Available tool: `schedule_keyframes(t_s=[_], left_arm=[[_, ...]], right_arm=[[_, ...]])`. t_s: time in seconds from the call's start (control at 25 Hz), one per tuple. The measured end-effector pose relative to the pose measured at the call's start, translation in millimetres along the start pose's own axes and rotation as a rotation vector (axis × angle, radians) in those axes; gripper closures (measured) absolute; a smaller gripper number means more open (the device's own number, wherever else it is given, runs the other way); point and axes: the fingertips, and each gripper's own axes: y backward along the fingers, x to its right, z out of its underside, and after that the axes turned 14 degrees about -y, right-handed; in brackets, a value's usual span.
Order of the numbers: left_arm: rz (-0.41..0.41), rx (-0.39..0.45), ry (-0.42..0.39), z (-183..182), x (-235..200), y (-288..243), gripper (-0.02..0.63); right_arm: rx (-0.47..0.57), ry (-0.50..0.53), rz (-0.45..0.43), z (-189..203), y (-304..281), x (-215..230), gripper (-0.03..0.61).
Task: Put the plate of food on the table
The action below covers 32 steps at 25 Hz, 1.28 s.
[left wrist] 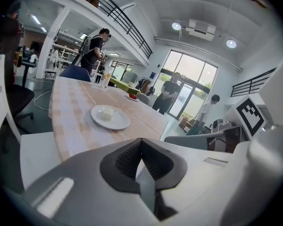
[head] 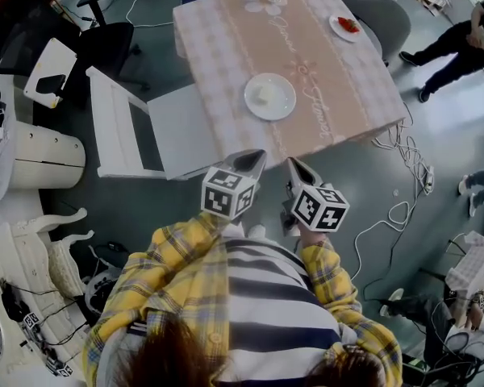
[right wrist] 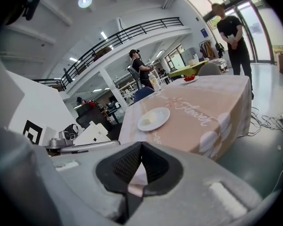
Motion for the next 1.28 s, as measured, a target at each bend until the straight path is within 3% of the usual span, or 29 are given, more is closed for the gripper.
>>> schedule_keyframes(t_s=[0.76, 1.28], left_arm=[[-0.066, 0.065, 0.034, 34, 59, 53, 0.611], [-0.059, 0.088, 0.039, 40, 75, 73, 0.611]], right_arm=[[-0.006, 0.071, -0.061, 52, 62, -13, 0.58], [0.029, 0.098, -0.045, 64, 87, -19, 0.58]])
